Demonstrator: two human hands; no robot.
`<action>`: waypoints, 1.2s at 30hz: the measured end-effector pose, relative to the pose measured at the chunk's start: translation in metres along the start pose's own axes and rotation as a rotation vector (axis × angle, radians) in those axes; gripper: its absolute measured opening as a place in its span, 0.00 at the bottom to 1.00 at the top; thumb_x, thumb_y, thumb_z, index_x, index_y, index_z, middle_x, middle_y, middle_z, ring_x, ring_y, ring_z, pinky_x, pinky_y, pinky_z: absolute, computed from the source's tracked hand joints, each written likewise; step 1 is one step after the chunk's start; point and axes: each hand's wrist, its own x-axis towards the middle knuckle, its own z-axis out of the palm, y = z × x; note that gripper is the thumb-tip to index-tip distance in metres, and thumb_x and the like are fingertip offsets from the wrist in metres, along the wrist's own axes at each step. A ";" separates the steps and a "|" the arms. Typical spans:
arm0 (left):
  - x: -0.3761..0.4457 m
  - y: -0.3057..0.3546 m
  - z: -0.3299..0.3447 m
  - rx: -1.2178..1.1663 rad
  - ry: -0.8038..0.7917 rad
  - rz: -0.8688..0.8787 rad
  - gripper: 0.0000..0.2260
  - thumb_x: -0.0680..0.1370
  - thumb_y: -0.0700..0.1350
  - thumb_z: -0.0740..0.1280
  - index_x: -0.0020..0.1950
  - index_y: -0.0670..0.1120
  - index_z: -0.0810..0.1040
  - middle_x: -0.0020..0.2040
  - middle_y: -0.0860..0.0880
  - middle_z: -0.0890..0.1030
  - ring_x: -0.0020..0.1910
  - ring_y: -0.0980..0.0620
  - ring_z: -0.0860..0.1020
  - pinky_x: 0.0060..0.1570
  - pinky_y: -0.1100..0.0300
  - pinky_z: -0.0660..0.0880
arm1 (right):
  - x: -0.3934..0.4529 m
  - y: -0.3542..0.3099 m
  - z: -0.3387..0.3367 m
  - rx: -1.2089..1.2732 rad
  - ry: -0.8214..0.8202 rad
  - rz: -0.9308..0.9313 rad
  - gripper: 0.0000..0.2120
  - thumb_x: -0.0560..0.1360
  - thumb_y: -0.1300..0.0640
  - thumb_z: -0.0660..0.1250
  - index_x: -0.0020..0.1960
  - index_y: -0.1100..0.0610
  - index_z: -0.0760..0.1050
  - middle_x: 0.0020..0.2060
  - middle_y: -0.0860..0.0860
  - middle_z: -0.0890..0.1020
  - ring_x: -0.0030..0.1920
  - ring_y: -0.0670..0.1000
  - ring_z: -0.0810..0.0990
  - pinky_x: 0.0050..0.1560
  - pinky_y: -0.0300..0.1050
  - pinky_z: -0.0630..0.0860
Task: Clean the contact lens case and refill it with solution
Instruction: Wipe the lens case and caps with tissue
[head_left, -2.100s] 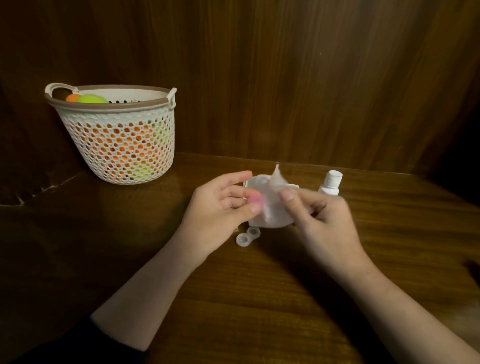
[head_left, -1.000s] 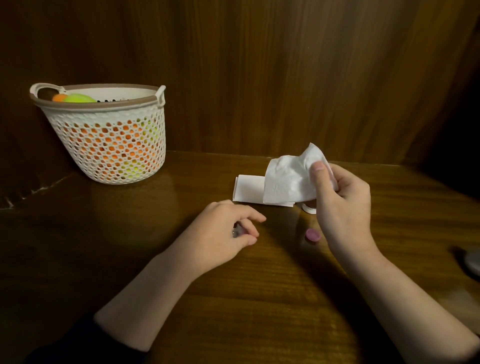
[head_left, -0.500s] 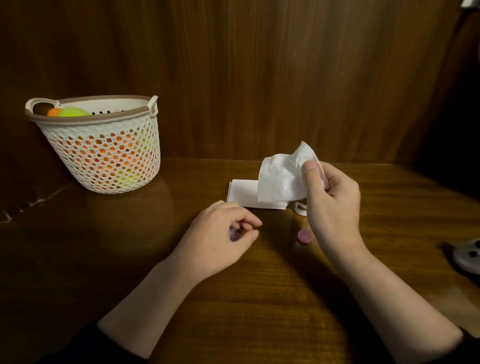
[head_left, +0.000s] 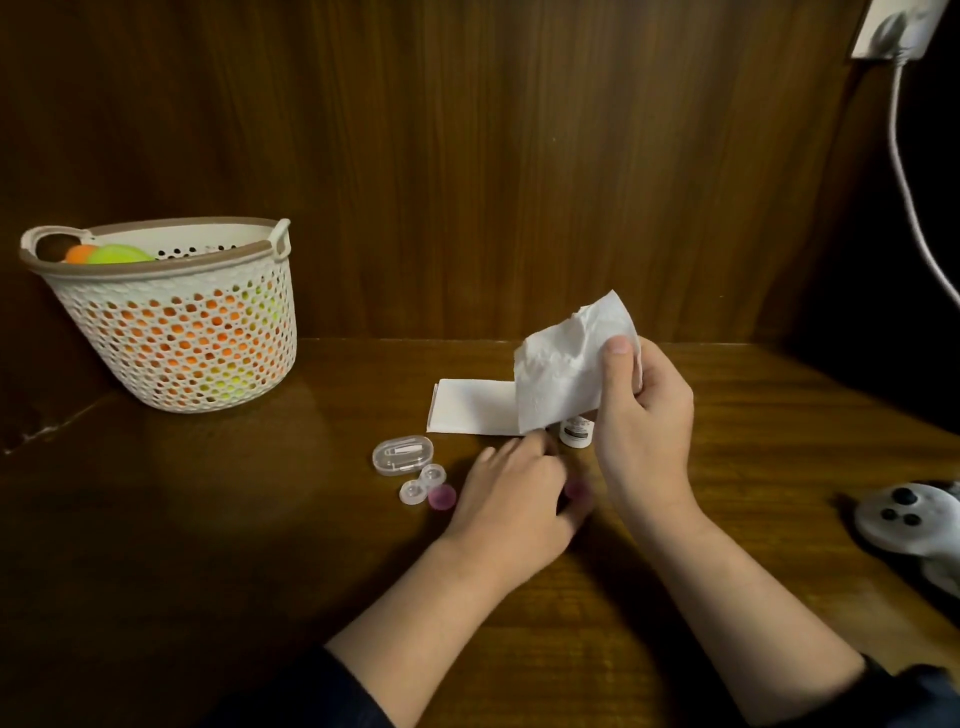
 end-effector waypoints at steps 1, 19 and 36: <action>0.000 -0.001 0.001 -0.004 0.003 0.000 0.13 0.83 0.59 0.66 0.60 0.54 0.85 0.63 0.52 0.78 0.64 0.49 0.76 0.67 0.47 0.73 | 0.000 0.001 0.000 -0.006 0.003 -0.001 0.18 0.88 0.45 0.58 0.42 0.47 0.75 0.36 0.41 0.79 0.40 0.41 0.79 0.37 0.32 0.73; -0.028 -0.094 -0.050 -0.737 0.223 -0.230 0.10 0.80 0.44 0.75 0.61 0.52 0.87 0.47 0.56 0.89 0.46 0.58 0.88 0.49 0.59 0.86 | -0.016 0.008 0.014 -0.043 -0.261 0.167 0.08 0.85 0.50 0.66 0.50 0.42 0.82 0.49 0.36 0.85 0.54 0.41 0.83 0.56 0.58 0.86; -0.029 -0.096 -0.044 -0.807 0.235 -0.162 0.09 0.81 0.44 0.74 0.60 0.53 0.87 0.45 0.55 0.90 0.45 0.56 0.88 0.44 0.60 0.85 | -0.019 0.009 0.015 0.667 -0.658 0.639 0.21 0.70 0.60 0.63 0.61 0.64 0.82 0.54 0.61 0.89 0.49 0.56 0.90 0.40 0.46 0.86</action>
